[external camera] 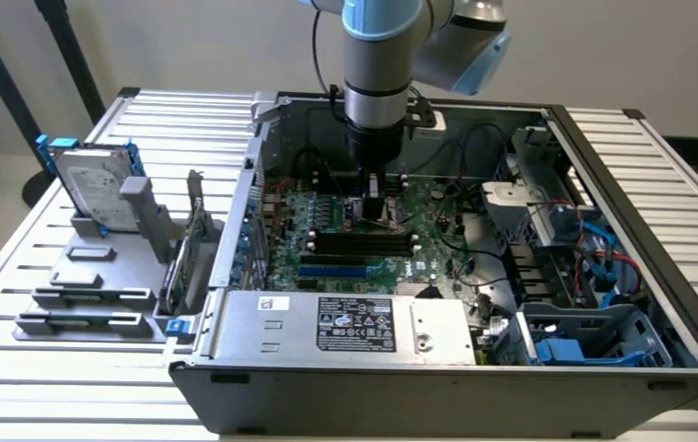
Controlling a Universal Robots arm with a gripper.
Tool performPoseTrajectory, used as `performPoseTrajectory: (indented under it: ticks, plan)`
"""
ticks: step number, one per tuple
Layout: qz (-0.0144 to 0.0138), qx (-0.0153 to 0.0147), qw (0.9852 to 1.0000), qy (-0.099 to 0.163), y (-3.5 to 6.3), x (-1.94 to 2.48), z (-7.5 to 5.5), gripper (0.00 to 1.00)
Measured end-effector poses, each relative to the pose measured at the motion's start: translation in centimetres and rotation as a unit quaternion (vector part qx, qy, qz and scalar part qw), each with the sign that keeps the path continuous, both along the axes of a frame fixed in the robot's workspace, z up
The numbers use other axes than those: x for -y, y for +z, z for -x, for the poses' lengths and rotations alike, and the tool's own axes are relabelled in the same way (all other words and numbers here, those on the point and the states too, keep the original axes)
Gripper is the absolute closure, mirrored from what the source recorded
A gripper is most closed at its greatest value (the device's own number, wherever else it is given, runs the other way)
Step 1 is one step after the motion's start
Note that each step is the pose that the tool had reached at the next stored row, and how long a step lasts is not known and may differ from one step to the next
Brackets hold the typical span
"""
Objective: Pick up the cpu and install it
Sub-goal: 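Place the cpu into insertion slot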
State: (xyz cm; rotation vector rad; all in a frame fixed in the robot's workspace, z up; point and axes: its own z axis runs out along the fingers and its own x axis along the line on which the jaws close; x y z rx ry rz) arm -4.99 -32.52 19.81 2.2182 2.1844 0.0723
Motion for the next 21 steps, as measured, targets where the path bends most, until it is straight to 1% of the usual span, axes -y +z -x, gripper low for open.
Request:
performPoseTrajectory:
  ticks: [5, 10, 12, 13, 21]
  plan:
    - [0.0009, -0.0001, 1.0, 0.0, -0.1, 0.0, 0.0, 0.45]
    - [0.0013, 0.0001, 1.0, 0.0, -0.15, -0.02, -0.01, 0.45]
    - [0.0016, 0.0, 1.0, 0.0, -0.15, -0.03, 0.0, 0.44]
    - [0.0017, 0.0, 1.0, 0.0, -0.15, -0.03, 0.0, 0.38]
    - [0.0019, 0.0, 1.0, 0.0, -0.07, -0.05, 0.0, 0.38]
